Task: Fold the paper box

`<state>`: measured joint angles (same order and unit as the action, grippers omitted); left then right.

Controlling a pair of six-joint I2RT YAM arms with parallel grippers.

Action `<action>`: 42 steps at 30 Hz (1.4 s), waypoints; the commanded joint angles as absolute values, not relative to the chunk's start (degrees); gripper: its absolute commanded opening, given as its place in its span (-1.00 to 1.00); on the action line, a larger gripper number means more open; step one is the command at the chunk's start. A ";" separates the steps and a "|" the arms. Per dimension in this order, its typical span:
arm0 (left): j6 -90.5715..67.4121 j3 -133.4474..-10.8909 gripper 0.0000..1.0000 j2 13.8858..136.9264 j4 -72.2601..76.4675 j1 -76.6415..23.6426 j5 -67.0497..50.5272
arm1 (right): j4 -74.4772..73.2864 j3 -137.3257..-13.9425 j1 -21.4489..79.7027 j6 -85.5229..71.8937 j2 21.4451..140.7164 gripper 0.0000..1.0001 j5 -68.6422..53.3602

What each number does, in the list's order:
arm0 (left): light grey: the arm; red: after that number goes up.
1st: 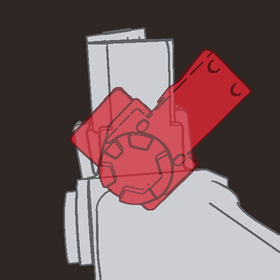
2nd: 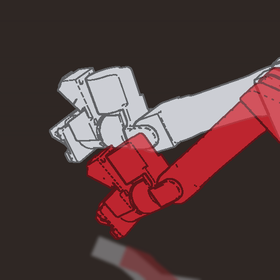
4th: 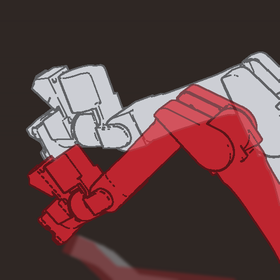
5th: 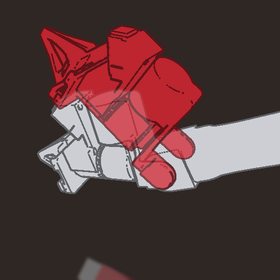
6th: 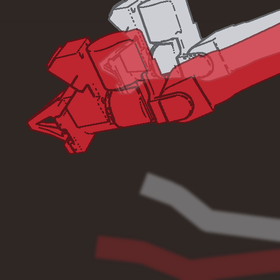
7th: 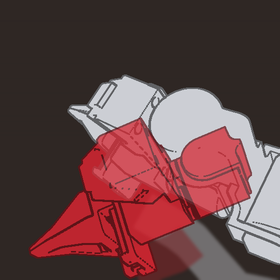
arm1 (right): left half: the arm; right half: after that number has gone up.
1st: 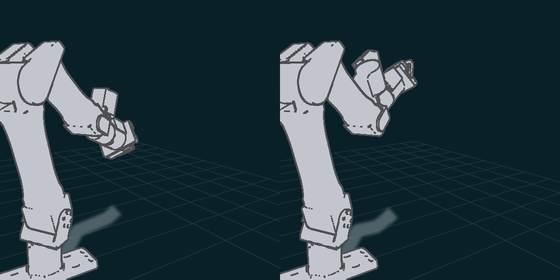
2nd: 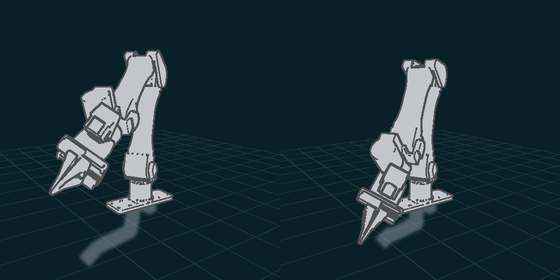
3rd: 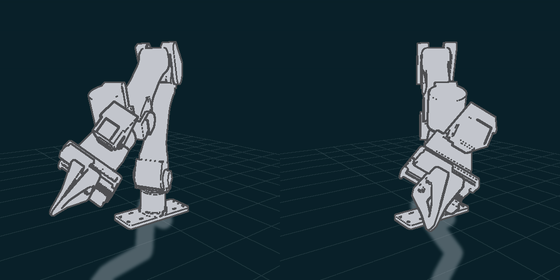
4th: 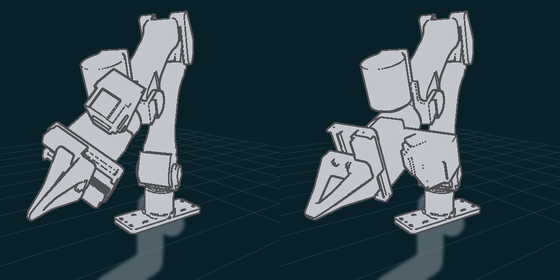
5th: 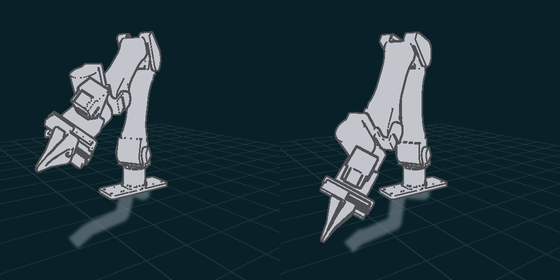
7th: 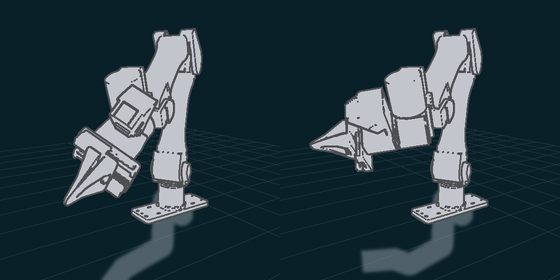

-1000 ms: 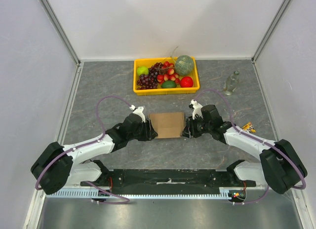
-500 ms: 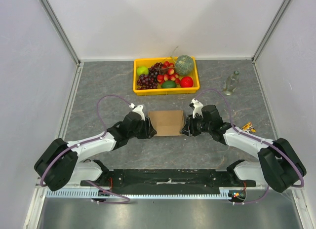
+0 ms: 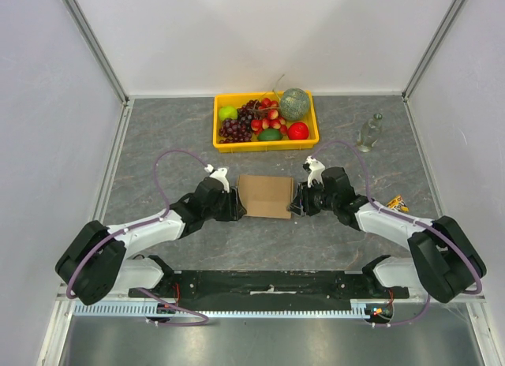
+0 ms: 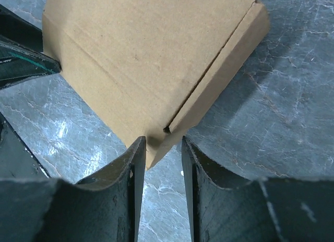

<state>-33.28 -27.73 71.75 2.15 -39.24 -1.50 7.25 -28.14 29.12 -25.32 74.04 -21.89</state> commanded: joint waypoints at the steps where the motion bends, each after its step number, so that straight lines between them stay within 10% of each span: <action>1: -30.23 -28.30 0.12 71.02 1.93 -38.58 -0.18 | 10.81 -27.77 28.65 -25.93 74.88 -0.19 -21.45; 26: -28.83 -30.23 0.12 76.64 3.78 -37.00 1.41 | 7.47 -36.47 27.60 -22.59 72.24 0.11 -14.33; 42: -28.92 -31.81 0.12 78.49 4.04 -37.00 1.76 | 23.28 -46.76 27.51 -21.88 92.54 -0.44 -21.71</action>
<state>-31.11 -29.65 77.65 2.37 -37.30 0.54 15.92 -45.43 27.83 -21.43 89.36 -18.52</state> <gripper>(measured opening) 0.560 0.288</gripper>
